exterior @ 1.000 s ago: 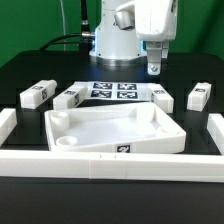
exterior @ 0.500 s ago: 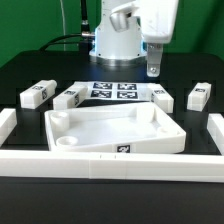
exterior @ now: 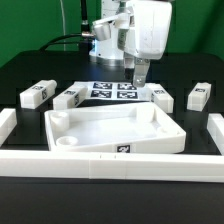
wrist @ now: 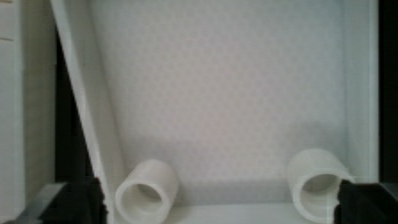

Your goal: Assemble desk

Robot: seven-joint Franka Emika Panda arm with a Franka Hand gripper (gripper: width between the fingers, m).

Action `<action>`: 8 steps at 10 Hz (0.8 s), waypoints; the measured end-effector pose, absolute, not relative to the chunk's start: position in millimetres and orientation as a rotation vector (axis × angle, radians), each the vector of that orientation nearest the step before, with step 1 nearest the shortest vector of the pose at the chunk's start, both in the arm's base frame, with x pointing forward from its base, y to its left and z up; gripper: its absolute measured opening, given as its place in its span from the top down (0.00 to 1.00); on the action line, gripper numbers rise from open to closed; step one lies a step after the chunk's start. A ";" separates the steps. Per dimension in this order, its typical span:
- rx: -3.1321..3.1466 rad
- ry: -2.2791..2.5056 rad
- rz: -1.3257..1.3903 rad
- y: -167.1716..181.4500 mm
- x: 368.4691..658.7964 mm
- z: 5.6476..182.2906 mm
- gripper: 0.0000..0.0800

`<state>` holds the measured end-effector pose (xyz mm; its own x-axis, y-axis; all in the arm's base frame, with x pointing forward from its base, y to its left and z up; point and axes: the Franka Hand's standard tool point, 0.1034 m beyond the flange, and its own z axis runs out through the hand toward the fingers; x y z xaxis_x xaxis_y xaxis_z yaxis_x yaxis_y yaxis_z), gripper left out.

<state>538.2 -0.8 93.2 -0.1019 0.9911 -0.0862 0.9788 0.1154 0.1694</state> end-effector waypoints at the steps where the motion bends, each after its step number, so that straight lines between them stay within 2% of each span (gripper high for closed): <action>1: 1.978 2.204 0.102 -1.8 538.2 93.1 0.19; 4: 1.957 2.236 0.078 -14.1 527.4 85.5 0.19; 6: 1.990 2.253 0.053 -29.8 501.9 60.4 0.19; 8: 2.021 2.261 0.047 -32.9 492.2 37.7 0.19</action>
Offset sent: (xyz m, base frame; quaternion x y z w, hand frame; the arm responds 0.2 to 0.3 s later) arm -0.0345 -0.0236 -0.0165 0.0206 0.0079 -0.0698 0.9973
